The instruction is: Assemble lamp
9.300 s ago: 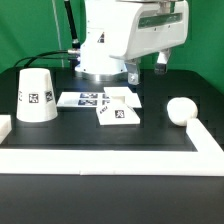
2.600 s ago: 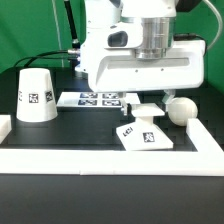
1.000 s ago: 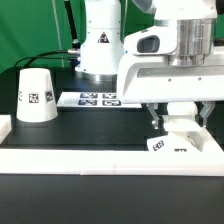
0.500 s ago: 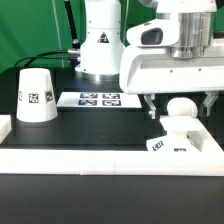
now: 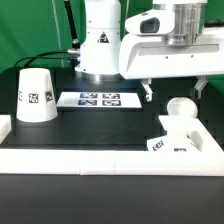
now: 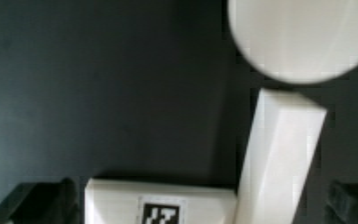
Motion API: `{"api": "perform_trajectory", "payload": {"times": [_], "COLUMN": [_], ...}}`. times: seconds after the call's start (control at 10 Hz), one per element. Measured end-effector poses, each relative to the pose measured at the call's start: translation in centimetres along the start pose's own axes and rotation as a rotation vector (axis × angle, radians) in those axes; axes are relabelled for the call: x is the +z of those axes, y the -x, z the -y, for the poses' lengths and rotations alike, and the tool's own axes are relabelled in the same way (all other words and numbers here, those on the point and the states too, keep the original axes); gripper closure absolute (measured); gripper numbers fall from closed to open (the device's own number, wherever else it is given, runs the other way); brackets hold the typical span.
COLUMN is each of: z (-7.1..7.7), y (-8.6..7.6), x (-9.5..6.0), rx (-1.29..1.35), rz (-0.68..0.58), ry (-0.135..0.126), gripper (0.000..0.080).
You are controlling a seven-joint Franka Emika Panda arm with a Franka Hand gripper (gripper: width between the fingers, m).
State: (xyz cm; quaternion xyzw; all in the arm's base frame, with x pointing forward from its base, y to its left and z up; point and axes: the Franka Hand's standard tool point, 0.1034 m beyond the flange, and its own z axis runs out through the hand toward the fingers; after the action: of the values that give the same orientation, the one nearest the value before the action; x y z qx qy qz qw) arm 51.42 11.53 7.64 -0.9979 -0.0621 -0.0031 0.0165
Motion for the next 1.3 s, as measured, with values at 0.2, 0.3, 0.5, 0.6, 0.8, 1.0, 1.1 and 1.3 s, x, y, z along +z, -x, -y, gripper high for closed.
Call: {"api": "perform_trajectory", "payload": {"times": [0.2,0.3,0.5,0.6,0.8,1.0,1.1,1.3], "z": [1.7,2.5,3.4,3.4,3.4,3.4,3.6,3.7], "y": [1.2,1.4,1.8,1.7,1.8,1.9,2.4,2.8], "x": [-0.2,0.0,0.3,0.3,0.3,0.3,0.7,0.8], "rx": [-0.017,-0.018,-0.027,-0.028,-0.028,-0.028,-0.03,-0.04], "rz": [0.001,-0.002,-0.005,-0.005,0.0,0.013,0.023,0.183], "ry": [-0.004,-0.007,-0.008,-0.008,-0.007,-0.006,-0.006,0.0], "gripper": [0.0101,0.0101,0.0101,0.0101,0.0101,0.0101,0.0101,0.0101]}}
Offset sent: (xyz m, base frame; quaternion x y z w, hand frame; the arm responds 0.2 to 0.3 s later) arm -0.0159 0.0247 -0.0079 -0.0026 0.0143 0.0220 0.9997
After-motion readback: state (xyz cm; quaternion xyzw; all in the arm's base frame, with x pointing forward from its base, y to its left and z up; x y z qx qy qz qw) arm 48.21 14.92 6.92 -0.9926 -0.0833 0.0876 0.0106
